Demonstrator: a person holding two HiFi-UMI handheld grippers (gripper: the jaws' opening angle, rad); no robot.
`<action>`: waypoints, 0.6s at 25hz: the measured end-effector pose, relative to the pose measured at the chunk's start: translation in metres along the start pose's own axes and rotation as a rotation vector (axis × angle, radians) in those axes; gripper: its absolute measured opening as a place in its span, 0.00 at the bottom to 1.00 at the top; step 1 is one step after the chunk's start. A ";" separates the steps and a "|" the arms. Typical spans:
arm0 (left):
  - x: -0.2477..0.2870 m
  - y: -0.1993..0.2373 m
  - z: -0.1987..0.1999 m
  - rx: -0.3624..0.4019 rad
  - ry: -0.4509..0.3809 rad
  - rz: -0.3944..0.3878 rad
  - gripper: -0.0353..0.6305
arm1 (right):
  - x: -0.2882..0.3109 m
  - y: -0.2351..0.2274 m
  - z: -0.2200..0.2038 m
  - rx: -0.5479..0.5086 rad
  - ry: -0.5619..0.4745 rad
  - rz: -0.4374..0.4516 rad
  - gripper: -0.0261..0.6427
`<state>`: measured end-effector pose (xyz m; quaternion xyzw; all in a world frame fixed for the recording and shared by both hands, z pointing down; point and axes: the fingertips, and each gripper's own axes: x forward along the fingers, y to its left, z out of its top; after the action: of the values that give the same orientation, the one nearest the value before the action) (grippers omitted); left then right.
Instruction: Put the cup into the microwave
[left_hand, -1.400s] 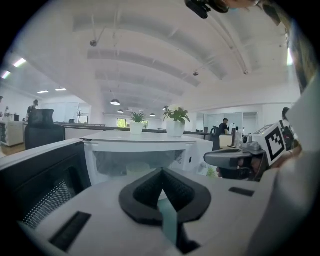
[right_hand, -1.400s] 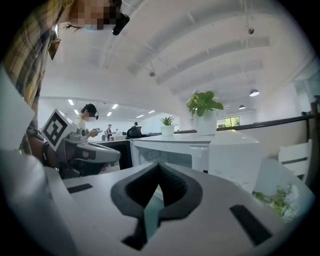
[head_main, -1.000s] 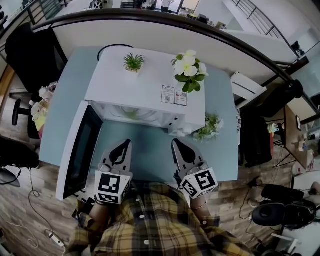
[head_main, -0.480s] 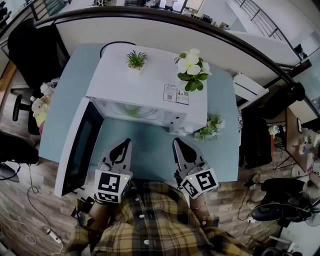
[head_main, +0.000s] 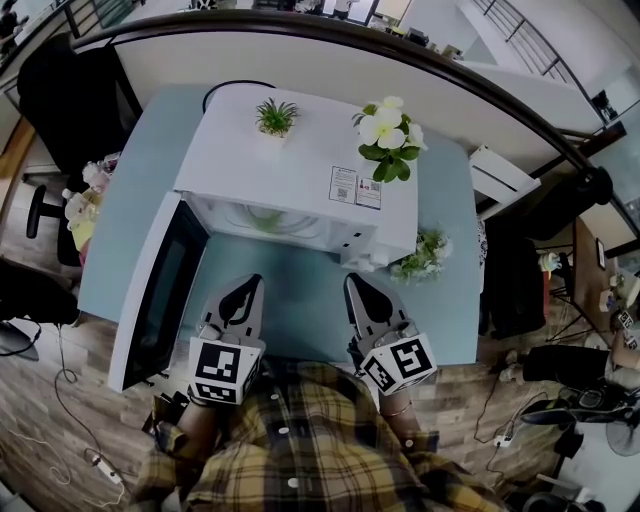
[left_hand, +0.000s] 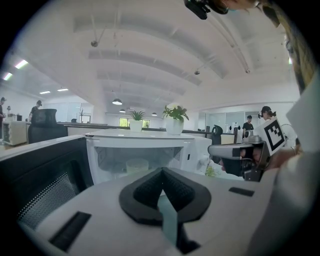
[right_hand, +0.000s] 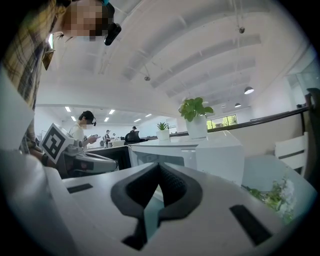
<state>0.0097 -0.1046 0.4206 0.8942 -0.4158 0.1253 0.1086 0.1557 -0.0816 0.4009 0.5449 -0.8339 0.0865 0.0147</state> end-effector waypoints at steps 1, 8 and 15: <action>0.000 0.000 0.000 0.000 0.000 0.001 0.04 | 0.001 0.000 0.000 -0.001 0.000 0.002 0.04; 0.001 0.001 -0.001 0.000 0.004 0.006 0.04 | 0.001 0.000 -0.004 0.002 0.007 0.000 0.04; 0.001 0.004 -0.001 -0.002 0.002 0.012 0.04 | 0.001 -0.002 -0.006 0.002 0.013 -0.004 0.04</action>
<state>0.0074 -0.1073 0.4221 0.8915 -0.4212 0.1267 0.1090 0.1564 -0.0826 0.4074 0.5458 -0.8327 0.0907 0.0199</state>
